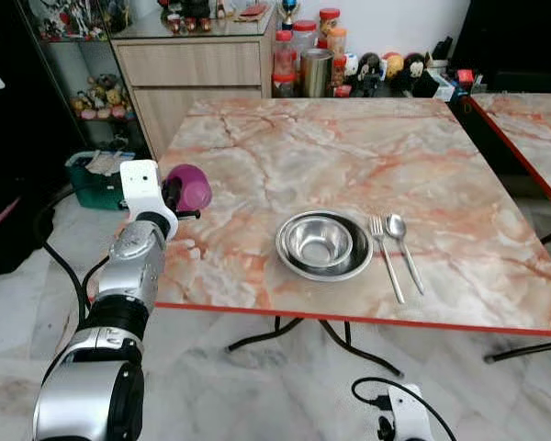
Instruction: Setting the table
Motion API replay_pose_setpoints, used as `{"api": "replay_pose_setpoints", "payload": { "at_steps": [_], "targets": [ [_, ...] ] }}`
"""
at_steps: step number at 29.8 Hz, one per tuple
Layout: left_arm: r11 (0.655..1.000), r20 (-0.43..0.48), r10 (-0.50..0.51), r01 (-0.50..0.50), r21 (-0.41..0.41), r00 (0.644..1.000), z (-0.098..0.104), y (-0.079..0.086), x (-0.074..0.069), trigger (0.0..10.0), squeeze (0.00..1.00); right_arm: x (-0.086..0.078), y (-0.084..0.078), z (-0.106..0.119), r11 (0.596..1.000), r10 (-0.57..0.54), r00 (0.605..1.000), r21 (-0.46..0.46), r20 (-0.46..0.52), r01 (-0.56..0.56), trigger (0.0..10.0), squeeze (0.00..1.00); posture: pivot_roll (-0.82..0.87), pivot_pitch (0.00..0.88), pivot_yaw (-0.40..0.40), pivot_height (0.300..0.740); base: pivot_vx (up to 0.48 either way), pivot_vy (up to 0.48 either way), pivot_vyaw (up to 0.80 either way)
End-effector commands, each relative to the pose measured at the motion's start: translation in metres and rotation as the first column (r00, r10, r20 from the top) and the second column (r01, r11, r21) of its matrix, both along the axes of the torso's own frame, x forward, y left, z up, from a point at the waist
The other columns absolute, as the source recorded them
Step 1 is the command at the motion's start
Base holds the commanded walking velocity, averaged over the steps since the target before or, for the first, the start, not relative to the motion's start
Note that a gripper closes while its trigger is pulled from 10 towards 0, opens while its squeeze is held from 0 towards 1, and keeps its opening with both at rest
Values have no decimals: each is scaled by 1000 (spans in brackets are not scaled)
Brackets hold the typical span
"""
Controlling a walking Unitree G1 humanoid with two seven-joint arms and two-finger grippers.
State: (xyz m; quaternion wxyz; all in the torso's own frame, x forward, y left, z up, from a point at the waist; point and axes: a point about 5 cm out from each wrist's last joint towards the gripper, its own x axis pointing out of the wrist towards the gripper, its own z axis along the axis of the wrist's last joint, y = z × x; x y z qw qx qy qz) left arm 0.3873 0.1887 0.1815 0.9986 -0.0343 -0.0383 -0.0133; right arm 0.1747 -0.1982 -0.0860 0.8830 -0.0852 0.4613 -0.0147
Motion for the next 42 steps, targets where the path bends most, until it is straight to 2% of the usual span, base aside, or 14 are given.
{"api": "replay_pose_setpoints", "payload": {
  "at_steps": [1, 13, 26, 33, 36, 38, 39, 40, 41, 42],
  "targets": [
    [1000, 9, 11, -11, 15, 1000, 4, 6, -1, 10000, 0, 3, 2, 1, 1000, -3, 1000, -5, 11, 3, 10000, 0, -4, 0, 32, 740, 289, 0, 0],
    [1000, 22, 5, -5, 10, 1000, 8, 2, -1, 10000, 0, 0, 1, 0, 998, -63, 998, 4, -3, 63, 10000, 0, -10, 0, 36, 740, 302, 0, 0],
    [1000, 25, 13, -13, 11, 1000, 11, 5, -2, 10000, 0, 0, 3, 0, 998, -63, 998, 31, 1, 63, 10000, 0, -5, 0, 36, 740, 300, 0, 0],
    [998, 0, -7, 7, -69, 1000, 12, 2, -1, 10000, 0, 0, 3, -1, 997, -70, 998, 34, -4, 70, 10000, 0, -7, 0, 35, 740, 121, 0, 0],
    [999, -33, -4, 3, -48, 999, 13, 3, 0, 10000, 0, 0, 4, -1, 997, -67, 998, 36, -5, 68, 10000, 0, -4, 0, 35, 740, 0, 0, 0],
    [999, -92, -19, 17, -30, 996, 9, 3, 1, 10000, 0, 0, 4, -1, 997, -67, 998, 37, -5, 67, 10000, 0, -3, 0, 38, 740, 0, 0, 0],
    [998, -132, -50, 44, -41, 990, 5, 0, 2, 10000, 0, 0, 4, -1, 997, -67, 998, 38, -6, 67, 10000, 0, -3, 0, 38, 740, 0, 0, 0],
    [988, -209, -148, 134, -81, 967, -1, -10, 0, 10000, 0, 0, 4, -1, 997, -65, 998, 38, -6, 65, 10000, 0, -3, 0, 38, 740, 0, 0, 0],
    [980, -242, -199, 189, -65, 950, -4, -16, -1, 10000, 0, 0, 4, -1, 997, -60, 998, 39, -7, 61, 10000, 0, -4, 0, 40, 740, 0, 0, 0],
    [980, -242, -199, 189, -65, 950, -4, -16, -1, 10000, 0, 0, 4, -1, 997, -60, 998, 39, -7, 61, 10000, 0, -4, 0, 40, 740, 0, 0, 0]
  ]
}}
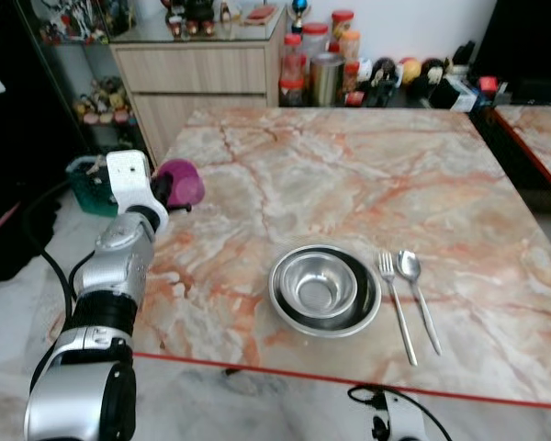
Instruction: Setting the table
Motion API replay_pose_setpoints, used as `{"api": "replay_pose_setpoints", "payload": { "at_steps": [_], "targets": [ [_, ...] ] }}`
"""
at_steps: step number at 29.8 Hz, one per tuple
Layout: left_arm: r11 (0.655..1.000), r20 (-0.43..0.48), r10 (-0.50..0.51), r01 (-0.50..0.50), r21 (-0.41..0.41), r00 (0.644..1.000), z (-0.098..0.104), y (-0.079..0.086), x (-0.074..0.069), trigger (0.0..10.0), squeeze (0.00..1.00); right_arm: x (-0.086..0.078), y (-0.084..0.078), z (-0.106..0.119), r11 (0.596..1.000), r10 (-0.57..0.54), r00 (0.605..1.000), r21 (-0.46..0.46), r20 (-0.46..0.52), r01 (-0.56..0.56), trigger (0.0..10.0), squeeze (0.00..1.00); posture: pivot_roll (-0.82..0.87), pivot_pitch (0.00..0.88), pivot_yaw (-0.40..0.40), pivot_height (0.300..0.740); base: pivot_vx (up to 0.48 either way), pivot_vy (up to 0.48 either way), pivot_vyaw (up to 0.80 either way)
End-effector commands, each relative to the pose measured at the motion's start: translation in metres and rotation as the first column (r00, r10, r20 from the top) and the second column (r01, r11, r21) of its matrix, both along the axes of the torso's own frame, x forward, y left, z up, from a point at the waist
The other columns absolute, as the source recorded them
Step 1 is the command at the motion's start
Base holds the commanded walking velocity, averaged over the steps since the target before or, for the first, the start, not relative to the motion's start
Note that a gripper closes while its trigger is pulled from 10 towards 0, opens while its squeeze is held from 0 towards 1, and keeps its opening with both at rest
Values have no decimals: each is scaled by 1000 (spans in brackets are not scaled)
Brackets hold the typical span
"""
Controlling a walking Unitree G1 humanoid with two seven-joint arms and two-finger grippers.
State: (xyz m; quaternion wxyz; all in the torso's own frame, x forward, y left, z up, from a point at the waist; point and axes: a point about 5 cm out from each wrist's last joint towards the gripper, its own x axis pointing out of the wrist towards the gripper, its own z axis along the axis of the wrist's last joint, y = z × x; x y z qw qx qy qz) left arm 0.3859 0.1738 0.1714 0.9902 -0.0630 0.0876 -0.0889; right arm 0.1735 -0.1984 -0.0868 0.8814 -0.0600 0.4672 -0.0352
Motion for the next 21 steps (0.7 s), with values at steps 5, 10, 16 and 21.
{"api": "replay_pose_setpoints", "payload": {
  "at_steps": [5, 10, 16, 21],
  "targets": [
    [998, -91, -35, 40, 53, 995, 1, -10, 2, 10000, 0, 2, 5, 0, 1000, 0, 1000, 18, 4, 0, 10000, 0, -6, 0, 44, 740, 0, 0, 0],
    [997, -140, -12, 23, 80, 990, -3, -8, 3, 10000, 0, 2, 5, 0, 1000, -1, 1000, 19, 4, 1, 10000, 0, -8, 0, 45, 740, 0, 0, 0],
    [988, -198, -103, 124, 95, 975, -5, -22, 4, 10000, 0, 2, 6, 0, 1000, -2, 1000, 21, 3, 2, 10000, 0, -3, 0, 54, 740, 0, 0, 0],
    [982, -210, -115, 143, 125, 971, -4, -25, 7, 10000, 0, 2, 7, 0, 1000, -4, 1000, 24, 4, 4, 10000, 0, -3, 0, 60, 740, 0, 0, 0]
  ]
}}
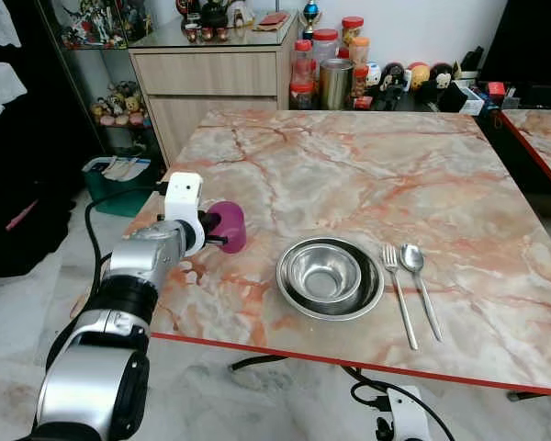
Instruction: Setting the table
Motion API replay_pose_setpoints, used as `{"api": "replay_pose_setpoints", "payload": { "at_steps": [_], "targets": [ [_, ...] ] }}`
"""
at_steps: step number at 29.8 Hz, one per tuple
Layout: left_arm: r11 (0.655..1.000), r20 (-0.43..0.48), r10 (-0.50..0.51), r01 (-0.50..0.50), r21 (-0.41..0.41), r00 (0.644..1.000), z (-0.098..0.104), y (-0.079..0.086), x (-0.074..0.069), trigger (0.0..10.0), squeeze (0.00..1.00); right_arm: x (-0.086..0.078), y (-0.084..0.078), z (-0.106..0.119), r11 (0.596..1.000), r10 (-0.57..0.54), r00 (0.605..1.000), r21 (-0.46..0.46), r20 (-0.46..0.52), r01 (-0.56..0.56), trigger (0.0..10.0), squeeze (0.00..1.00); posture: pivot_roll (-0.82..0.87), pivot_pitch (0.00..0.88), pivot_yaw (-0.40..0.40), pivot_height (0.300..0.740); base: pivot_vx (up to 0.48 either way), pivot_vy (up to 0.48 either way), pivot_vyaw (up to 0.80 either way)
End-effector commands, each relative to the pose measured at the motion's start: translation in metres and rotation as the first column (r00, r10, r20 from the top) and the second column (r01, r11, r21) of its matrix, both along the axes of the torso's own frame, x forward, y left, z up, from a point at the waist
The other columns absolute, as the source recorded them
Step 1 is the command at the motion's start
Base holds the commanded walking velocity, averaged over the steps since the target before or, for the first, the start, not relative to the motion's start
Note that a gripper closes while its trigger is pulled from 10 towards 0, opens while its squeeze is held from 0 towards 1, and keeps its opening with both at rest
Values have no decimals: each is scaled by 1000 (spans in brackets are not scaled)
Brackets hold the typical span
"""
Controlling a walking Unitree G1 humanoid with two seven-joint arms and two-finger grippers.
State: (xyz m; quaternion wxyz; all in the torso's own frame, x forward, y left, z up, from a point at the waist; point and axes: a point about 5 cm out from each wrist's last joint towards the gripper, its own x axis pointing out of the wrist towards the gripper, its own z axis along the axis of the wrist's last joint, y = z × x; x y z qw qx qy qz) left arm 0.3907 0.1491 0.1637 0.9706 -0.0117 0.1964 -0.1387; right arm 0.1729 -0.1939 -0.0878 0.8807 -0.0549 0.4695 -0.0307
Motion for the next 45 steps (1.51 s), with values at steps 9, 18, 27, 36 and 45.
{"api": "replay_pose_setpoints", "payload": {
  "at_steps": [9, 18, 27, 36, 45],
  "targets": [
    [981, -59, -102, 110, 161, 993, 2, -3, 2, 10000, 0, 2, 4, 1, 1000, -15, 1000, 13, 8, 14, 10000, 0, 0, 0, 72, 740, 0, 0, 0],
    [975, -115, -137, 154, 160, 984, -8, -2, 0, 10000, 0, 2, 5, 0, 1000, -12, 1000, 16, 5, 12, 10000, 0, 5, 0, 79, 740, 0, 0, 0],
    [975, -115, -199, 208, 79, 973, -6, -14, -1, 10000, 0, 2, 5, 0, 1000, -13, 1000, 17, 5, 13, 10000, 0, 5, 0, 81, 740, 0, 0, 0],
    [973, -109, -220, 227, 49, 969, -5, -20, -1, 10000, 0, 2, 5, 0, 1000, -15, 1000, 17, 4, 15, 10000, 0, 3, 0, 83, 740, 0, 0, 0],
    [969, -108, -236, 242, 50, 966, -5, -23, -2, 10000, 0, 2, 5, 0, 1000, -15, 1000, 15, 3, 15, 10000, 0, 2, 0, 84, 740, 0, 0, 0]
  ]
}}
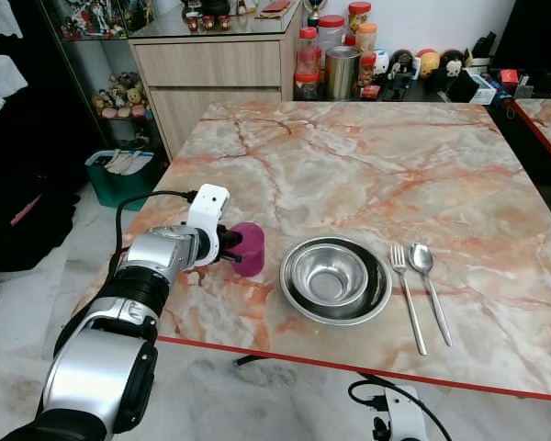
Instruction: Setting the table
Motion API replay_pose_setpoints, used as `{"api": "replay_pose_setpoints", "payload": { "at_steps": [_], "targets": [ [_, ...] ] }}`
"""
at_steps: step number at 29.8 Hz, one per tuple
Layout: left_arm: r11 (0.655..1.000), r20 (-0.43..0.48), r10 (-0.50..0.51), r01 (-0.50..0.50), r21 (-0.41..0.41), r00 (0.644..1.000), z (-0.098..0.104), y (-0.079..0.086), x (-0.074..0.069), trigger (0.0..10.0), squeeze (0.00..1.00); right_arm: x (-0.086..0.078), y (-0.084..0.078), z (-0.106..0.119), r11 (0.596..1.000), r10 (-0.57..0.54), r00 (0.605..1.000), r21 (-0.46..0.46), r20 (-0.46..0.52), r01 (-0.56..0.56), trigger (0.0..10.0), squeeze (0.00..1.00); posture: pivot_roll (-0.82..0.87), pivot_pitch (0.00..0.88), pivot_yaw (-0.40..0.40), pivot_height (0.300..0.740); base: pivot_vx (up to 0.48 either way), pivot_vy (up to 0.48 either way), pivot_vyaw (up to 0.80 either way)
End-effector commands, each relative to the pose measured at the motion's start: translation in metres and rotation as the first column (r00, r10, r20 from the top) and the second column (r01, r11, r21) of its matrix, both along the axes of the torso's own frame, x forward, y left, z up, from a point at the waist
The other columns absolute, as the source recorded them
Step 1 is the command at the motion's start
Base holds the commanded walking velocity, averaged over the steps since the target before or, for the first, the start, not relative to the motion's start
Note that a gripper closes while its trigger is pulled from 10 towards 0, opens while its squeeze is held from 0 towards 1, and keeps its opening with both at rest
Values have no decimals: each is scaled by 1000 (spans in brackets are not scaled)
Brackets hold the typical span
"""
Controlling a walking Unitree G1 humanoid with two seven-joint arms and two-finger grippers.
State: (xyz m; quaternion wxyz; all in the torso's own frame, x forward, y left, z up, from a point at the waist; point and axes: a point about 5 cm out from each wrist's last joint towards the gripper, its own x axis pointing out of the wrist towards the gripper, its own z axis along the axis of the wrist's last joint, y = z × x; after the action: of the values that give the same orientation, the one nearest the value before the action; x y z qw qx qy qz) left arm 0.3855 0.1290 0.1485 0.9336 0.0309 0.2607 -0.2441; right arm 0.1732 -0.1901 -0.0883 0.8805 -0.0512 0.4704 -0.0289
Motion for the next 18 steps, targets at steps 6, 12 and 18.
{"api": "replay_pose_setpoints", "payload": {
  "at_steps": [6, 12, 18],
  "targets": [
    [999, 24, -36, 36, 0, 999, 11, -5, 3, 10000, 773, 2, 1, 1, 1000, -15, 1000, 5, 3, 15, 10000, 0, 4, 0, 82, 740, 0, 0, 0],
    [999, 24, -45, 45, -1, 999, 11, -7, 2, 10000, 761, 2, 1, 1, 1000, -14, 1000, 5, 5, 14, 10000, 0, 3, 0, 83, 740, 0, 0, 0],
    [999, 29, -51, 52, -4, 998, 11, -7, 2, 10000, 757, 2, 1, 1, 1000, -15, 1000, 6, 4, 15, 10000, 0, 3, 0, 82, 740, 0, 0, 0]
  ]
}}
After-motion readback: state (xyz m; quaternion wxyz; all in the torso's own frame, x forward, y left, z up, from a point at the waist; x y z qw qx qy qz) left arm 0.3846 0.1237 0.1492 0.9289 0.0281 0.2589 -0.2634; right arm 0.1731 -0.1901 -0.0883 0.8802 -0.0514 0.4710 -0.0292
